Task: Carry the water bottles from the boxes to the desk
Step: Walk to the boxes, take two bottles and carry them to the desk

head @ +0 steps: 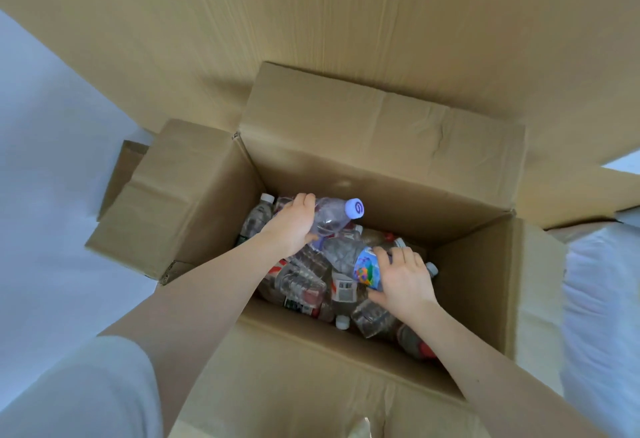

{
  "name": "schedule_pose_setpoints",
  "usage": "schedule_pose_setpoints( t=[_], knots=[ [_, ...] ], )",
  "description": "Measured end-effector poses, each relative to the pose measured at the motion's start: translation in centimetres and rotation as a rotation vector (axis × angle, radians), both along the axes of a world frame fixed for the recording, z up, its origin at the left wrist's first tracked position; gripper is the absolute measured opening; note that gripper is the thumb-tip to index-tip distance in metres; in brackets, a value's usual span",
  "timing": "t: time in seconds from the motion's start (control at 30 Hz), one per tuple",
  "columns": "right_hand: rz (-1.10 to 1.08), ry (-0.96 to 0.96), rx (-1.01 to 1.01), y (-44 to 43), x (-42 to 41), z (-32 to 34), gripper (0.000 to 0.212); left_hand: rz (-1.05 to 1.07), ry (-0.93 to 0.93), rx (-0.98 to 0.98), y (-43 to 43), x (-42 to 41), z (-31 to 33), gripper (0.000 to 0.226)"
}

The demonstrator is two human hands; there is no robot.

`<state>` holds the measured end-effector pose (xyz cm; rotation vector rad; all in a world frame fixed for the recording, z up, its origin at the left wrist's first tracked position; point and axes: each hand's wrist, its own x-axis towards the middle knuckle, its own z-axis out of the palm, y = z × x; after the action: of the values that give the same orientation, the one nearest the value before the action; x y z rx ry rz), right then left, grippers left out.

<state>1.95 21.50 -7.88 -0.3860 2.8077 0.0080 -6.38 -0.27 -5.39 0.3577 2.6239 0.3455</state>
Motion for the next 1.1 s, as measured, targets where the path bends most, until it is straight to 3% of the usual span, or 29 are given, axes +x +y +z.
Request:
schedule_pose_setpoints(
  t=[0.33, 0.53, 0.63, 0.7, 0.8, 0.9, 1.0, 1.1],
  knots=[
    [-0.153, 0.201, 0.069, -0.6, 3.1, 6.5, 0.083, 0.21, 0.065, 0.257, -0.9, 2.2, 5.3, 0.053],
    [-0.382, 0.413, 0.028, -1.4, 6.3, 11.7, 0.076, 0.471, 0.024, 0.708, -1.9, 2.9, 8.6, 0.054],
    [-0.527, 0.499, -0.05, -1.8, 8.2, 14.9, 0.074, 0.604, -0.116, 0.957, -1.5, 3.2, 10.2, 0.076],
    [-0.64, 0.504, -0.123, -1.7, 9.5, 16.5, 0.072, 0.635, -0.223, 1.118, -0.6, 3.5, 11.5, 0.062],
    [-0.813, 0.607, -0.288, -1.6, 11.6, 18.8, 0.072, 0.584, -0.355, 1.221, 1.1, 4.6, 13.8, 0.029],
    [-0.943, 0.656, -0.414, -1.2, 13.7, 20.7, 0.071, 0.438, -0.41, 1.244, 3.2, 5.6, 15.4, 0.014],
    [-1.047, 0.671, -0.486, -0.3, 16.0, 22.2, 0.07, 0.347, -0.458, 1.257, 5.5, 6.8, 16.3, 0.017],
    [-1.135, 0.715, -0.551, 0.5, 18.5, 23.2, 0.068, 0.262, -0.539, 1.266, 8.1, 8.5, 16.6, 0.035]
  ],
)
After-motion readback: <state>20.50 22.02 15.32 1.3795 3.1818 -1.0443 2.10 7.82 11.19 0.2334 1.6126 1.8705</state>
